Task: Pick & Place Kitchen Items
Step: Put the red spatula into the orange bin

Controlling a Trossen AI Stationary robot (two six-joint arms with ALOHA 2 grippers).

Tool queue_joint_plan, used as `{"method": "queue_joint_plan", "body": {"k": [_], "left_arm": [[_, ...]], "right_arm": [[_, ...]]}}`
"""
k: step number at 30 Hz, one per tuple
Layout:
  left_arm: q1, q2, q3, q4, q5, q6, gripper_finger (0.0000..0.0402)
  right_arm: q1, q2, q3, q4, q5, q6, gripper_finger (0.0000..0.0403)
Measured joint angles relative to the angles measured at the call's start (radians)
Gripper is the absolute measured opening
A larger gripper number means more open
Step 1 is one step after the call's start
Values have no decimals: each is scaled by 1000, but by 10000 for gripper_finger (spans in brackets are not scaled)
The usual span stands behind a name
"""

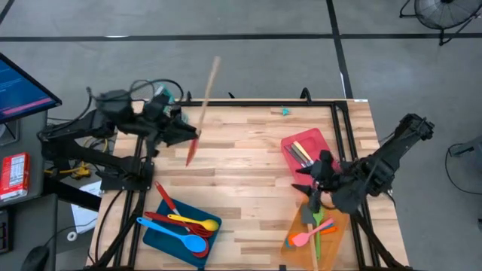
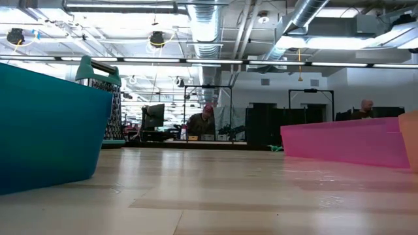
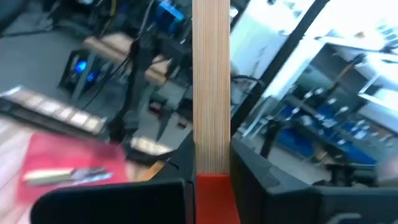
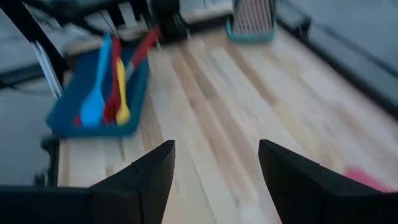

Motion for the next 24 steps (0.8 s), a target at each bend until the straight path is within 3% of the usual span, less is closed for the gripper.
{"method": "queue_joint_plan", "body": {"k": [7,11,13,18,24], "left_arm": [[0,2,-1,91,33,-1,40],[0,20,-1,102,33,-1,42],[-4,35,-1,126,40,-1,42],[-36,100,0,215,66,0,43],[-82,197,0,315,84,-1,47]], "right_arm": [[-164,-3,0,520,-49,-496,227],[-304,-20,1,804,-220,-691,228],[-383,-18,3,898,-346,-713,233],[-559,7,67,922,-625,-687,257],[-675,60,145,915,-882,-652,282]]}}
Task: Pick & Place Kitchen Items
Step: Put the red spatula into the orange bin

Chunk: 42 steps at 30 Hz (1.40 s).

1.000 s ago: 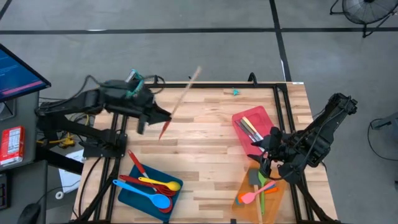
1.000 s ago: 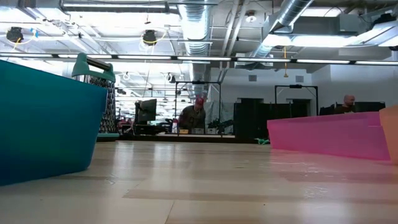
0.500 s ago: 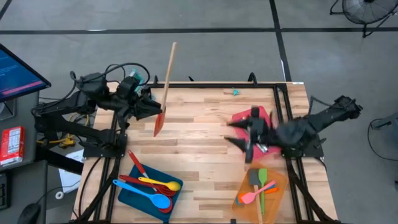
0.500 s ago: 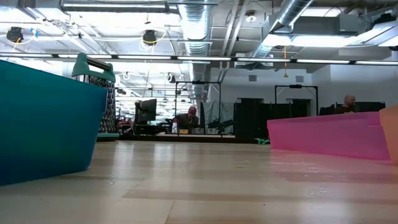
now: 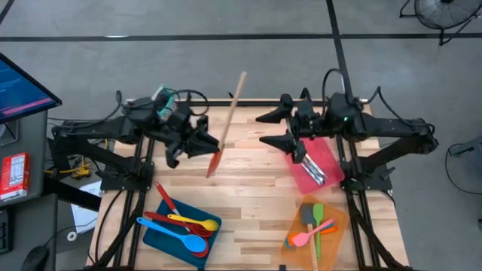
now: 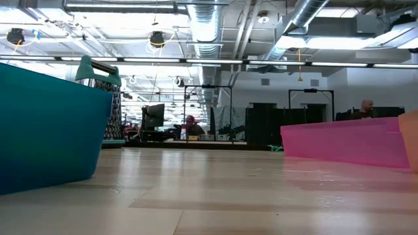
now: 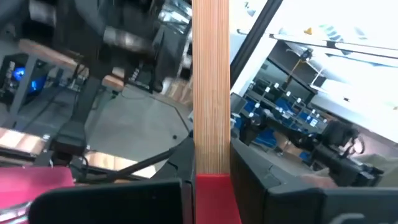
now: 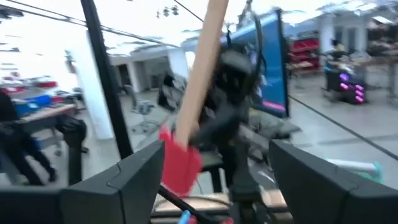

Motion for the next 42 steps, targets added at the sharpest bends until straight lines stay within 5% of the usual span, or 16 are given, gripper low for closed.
{"method": "queue_joint_plan", "body": {"k": [29,33,42], "left_arm": [[-25,238,0,280,44,-76,49],[-22,237,0,287,45,-75,49],[-22,250,0,307,45,-74,49]], "right_arm": [[-62,78,115,17,-362,-18,285],[-47,76,116,26,-356,-11,244],[-61,77,115,63,-386,-12,59]]}}
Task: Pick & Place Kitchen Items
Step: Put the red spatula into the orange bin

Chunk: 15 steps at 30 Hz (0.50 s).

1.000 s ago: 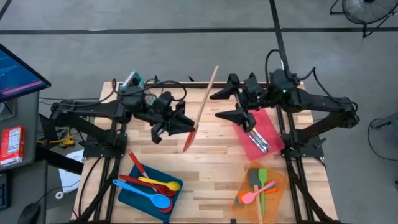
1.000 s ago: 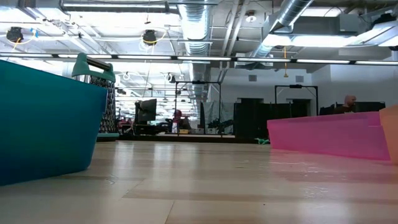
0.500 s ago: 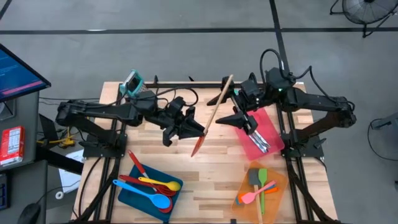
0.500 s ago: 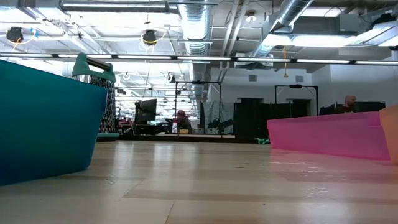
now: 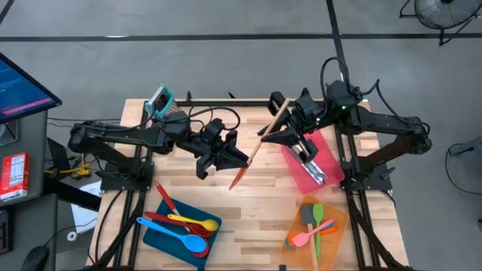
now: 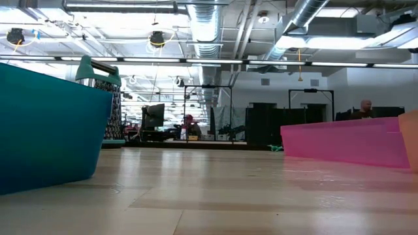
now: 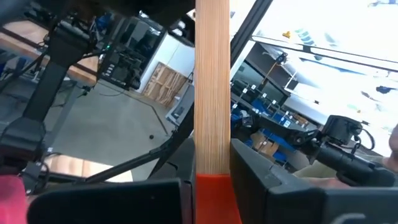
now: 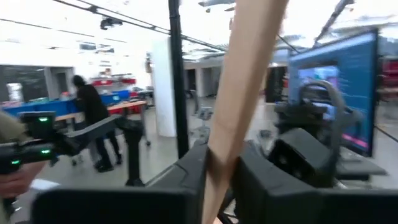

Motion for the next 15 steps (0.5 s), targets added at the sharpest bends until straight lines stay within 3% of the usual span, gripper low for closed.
{"method": "queue_joint_plan", "body": {"k": [3,7,15], "left_arm": [[1,12,1,8,-13,-10,48],[3,24,1,16,-15,-30,47],[20,10,0,4,-23,0,68]], "right_arm": [[-8,-1,0,12,-57,-7,18],[-2,-1,0,21,-83,-9,9],[6,-76,-1,-64,11,61,6]]}}
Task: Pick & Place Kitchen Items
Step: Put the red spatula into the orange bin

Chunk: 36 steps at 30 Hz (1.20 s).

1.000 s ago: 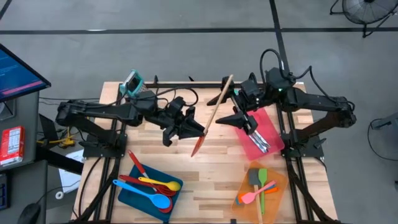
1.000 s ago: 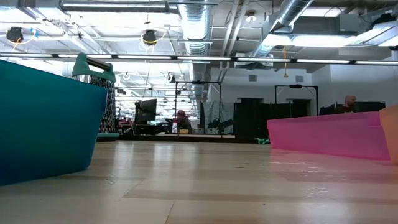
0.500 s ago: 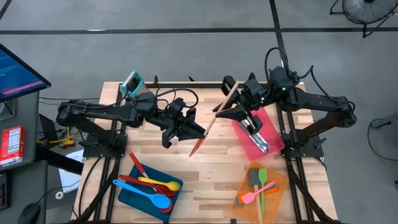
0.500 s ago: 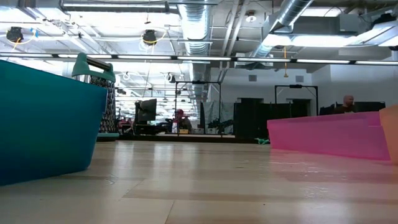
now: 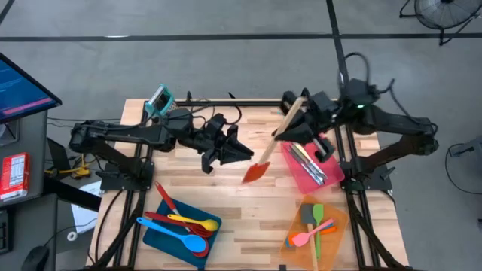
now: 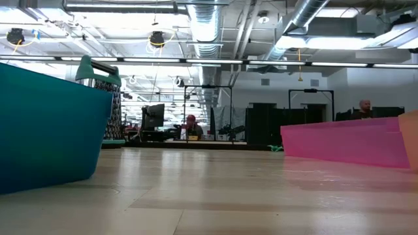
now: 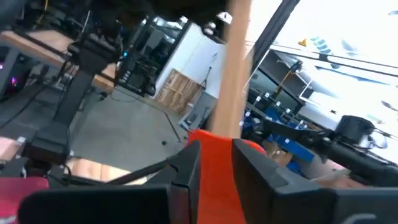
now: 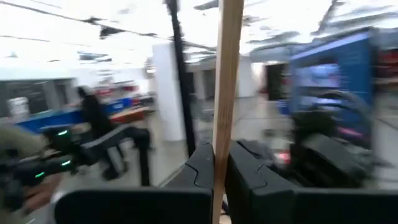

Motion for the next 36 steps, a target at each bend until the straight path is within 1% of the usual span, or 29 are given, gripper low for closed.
{"method": "queue_joint_plan", "body": {"k": [4,6,8,11,13,15,17,18,22,25,29,32,36], "left_arm": [[6,-21,0,-12,14,0,92],[13,-31,0,-39,19,0,101],[14,-55,0,-93,33,0,107],[14,-97,0,-162,48,2,107],[14,-122,0,-207,50,3,104],[14,-153,-1,-241,50,4,100],[14,-181,0,-241,50,4,96],[14,-193,0,-243,50,4,95],[14,-235,0,-251,51,9,92],[13,-259,0,-251,54,11,92],[13,-282,0,-251,54,12,92],[13,-284,0,-250,53,28,92],[13,-283,0,-253,53,37,92]], "right_arm": [[0,-105,1,-221,181,28,6],[11,-161,1,-379,275,70,6],[48,-216,1,-554,381,132,6],[157,-268,1,-833,562,231,6],[260,-272,-14,-963,666,361,5],[360,-274,-51,-1060,728,514,5],[447,-269,-115,-1078,763,662,5],[488,-270,-153,-1054,789,732,5],[640,-280,-333,-869,863,940,5],[755,-294,-460,-772,961,1124,5],[891,-307,-585,-779,1051,1380,5],[953,-299,-646,-782,1092,1504,5],[1001,-290,-714,-785,1096,1629,5]]}}
